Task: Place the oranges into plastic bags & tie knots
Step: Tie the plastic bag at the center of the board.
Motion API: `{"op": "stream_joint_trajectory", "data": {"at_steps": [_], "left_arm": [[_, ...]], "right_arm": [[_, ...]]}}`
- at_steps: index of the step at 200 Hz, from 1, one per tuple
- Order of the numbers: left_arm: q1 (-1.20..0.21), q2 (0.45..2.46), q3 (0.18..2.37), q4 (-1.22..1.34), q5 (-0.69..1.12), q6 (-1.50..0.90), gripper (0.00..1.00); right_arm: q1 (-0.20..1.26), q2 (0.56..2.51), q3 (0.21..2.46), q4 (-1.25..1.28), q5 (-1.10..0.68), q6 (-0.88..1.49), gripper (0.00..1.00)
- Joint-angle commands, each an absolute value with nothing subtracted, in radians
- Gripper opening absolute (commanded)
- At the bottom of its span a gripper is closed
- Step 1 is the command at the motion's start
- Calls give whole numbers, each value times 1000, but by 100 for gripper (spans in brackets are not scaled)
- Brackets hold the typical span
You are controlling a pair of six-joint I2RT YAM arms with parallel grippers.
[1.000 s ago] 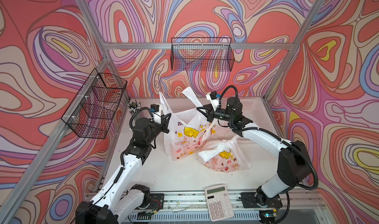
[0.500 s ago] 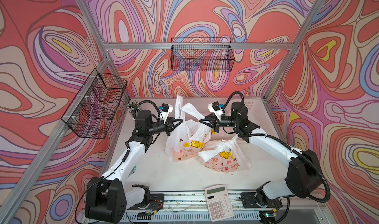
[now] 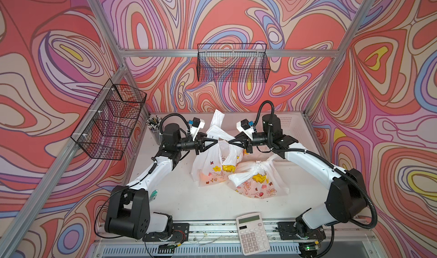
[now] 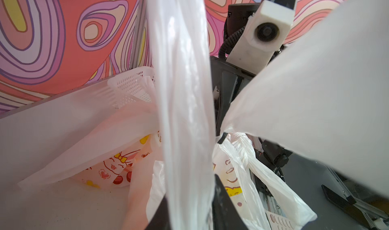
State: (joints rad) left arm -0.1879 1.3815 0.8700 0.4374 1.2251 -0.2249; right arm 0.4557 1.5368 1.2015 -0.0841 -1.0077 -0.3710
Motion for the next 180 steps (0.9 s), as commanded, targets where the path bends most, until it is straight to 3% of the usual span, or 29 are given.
{"op": "stream_joint_trajectory", "data": {"at_steps": [1,50,108,142,180], "left_arm": [[-200,1397,917,487,1253,-231,34],[-228,1401,948,430,1249,-191,43],[-251,1394,962,354,1242,-135,45],[-259,1395,963,372,1231,-151,42],[-260,1402,966,380,1228,-161,32]], "right_arm": [[452,1566,1238,-151,-996,-452,0],[442,1587,1249,-161,-969,-453,0],[442,1625,1288,-175,-974,-446,0],[445,1650,1303,-192,-1011,-448,0],[460,1693,1356,-280,-1017,-480,0]]}}
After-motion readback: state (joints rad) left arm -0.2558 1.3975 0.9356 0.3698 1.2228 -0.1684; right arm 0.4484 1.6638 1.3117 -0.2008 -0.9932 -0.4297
